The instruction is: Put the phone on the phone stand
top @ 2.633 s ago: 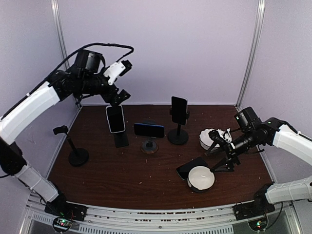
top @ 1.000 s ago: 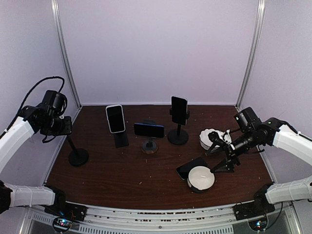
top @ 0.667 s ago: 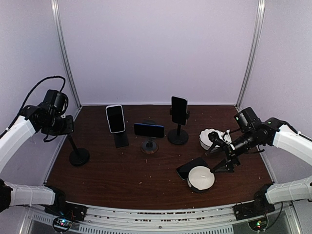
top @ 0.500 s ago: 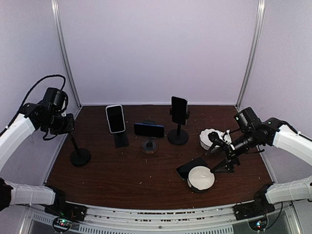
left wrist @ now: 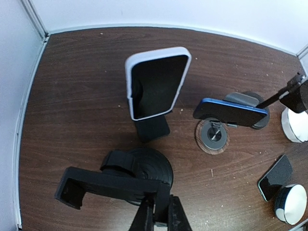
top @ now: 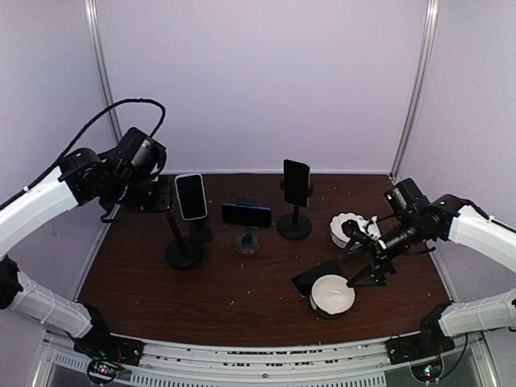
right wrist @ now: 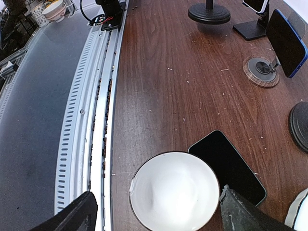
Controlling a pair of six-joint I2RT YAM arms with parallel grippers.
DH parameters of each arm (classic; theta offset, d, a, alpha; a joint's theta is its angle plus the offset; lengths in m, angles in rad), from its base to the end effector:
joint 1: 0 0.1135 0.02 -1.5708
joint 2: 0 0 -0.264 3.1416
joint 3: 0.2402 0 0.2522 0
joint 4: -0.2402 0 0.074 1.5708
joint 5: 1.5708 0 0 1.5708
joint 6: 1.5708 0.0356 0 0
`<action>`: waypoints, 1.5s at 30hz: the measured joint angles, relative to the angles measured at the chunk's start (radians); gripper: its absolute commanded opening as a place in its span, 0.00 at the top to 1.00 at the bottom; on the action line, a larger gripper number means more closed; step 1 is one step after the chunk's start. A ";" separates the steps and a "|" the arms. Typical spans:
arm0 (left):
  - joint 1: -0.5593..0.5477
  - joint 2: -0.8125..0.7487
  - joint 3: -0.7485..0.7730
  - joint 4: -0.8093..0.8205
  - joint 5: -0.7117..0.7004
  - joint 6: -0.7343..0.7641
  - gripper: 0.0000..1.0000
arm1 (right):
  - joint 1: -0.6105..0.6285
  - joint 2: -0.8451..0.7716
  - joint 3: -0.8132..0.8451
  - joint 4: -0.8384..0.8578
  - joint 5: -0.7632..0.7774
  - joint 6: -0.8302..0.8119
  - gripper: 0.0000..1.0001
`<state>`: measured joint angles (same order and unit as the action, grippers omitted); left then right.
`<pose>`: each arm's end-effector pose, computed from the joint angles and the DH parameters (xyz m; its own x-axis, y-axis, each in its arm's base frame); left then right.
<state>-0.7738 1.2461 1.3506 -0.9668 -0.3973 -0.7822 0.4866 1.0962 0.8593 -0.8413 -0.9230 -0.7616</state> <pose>0.1832 -0.1597 0.3678 -0.7126 -0.2124 -0.6687 -0.0534 0.9667 -0.2502 0.1606 0.1171 0.2650 -0.1389 -0.5446 -0.8271 -0.9829 -0.0259 0.1822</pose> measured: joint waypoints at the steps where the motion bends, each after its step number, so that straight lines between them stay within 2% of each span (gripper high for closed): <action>1: -0.026 0.025 0.016 0.001 -0.012 -0.010 1.00 | 0.000 0.000 0.000 0.000 0.000 0.000 0.09; 11: -0.243 0.282 0.182 0.036 -0.086 -0.087 1.00 | 0.000 0.000 0.000 0.000 0.005 -0.002 0.09; 16: -0.301 0.368 0.217 0.053 -0.100 -0.137 1.00 | 0.000 -0.005 0.000 0.000 0.006 -0.002 0.09; 33: -0.338 0.461 0.293 0.078 -0.108 -0.187 1.00 | 0.002 -0.006 0.000 -0.004 0.007 -0.016 0.09; 38: -0.338 0.462 0.293 0.084 -0.100 -0.185 0.85 | 0.002 -0.005 0.000 -0.005 0.006 -0.016 0.09; 39: -0.338 0.462 0.293 0.085 -0.095 -0.184 0.85 | 0.002 -0.003 0.004 -0.009 0.006 -0.015 0.09; 41: -0.338 0.462 0.293 0.093 -0.080 -0.180 1.00 | 0.002 0.006 0.017 -0.019 0.007 -0.014 0.09; 45: -0.341 0.459 0.279 0.133 -0.066 -0.168 1.00 | 0.002 0.056 0.071 -0.037 0.008 -0.013 0.10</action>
<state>-1.1149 1.7054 1.6295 -0.8341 -0.4637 -0.9501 0.4889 1.1522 0.9302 -0.8787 -0.9154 -0.7746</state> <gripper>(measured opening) 0.085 0.906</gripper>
